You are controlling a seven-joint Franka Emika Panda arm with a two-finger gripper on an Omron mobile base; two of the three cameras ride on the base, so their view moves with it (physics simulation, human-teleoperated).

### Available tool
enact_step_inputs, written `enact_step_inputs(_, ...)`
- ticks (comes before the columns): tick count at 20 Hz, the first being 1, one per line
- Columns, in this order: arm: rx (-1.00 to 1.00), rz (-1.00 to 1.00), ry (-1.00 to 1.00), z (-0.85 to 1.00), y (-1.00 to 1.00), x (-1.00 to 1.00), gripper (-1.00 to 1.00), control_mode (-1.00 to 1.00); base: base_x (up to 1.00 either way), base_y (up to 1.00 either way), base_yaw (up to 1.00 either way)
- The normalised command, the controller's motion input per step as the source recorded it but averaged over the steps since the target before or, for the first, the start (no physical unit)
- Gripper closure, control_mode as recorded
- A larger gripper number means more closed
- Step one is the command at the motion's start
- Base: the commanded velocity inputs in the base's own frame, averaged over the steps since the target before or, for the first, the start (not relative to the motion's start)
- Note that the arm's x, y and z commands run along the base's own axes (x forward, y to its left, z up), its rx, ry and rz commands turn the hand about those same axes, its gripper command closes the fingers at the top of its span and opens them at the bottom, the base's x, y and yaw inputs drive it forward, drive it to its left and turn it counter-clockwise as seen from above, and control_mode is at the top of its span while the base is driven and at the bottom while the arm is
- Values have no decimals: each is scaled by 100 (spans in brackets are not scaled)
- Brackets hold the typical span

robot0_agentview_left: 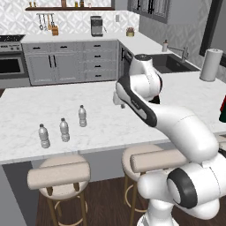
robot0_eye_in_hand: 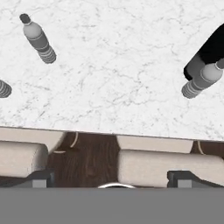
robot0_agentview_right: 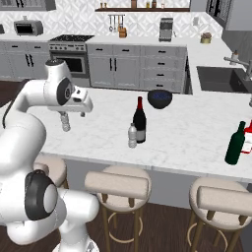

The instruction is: Move the plastic bottles in the middle to the plastics group, and the glass bottles in the middle to the glass group.

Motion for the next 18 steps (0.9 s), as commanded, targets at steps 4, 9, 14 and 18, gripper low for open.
enact_step_inputs(4,-1,-4,1,-4,-77,-9,-100,-100,0,0,0)
enact_step_inputs(9,0,-13,-12,-46,-73,-2,-100,-100,0,0,0)
enact_step_inputs(14,0,-5,-5,-40,-74,2,-100,-100,0,0,0)
enact_step_inputs(18,0,-6,0,-21,-66,5,-100,-100,0,0,0)
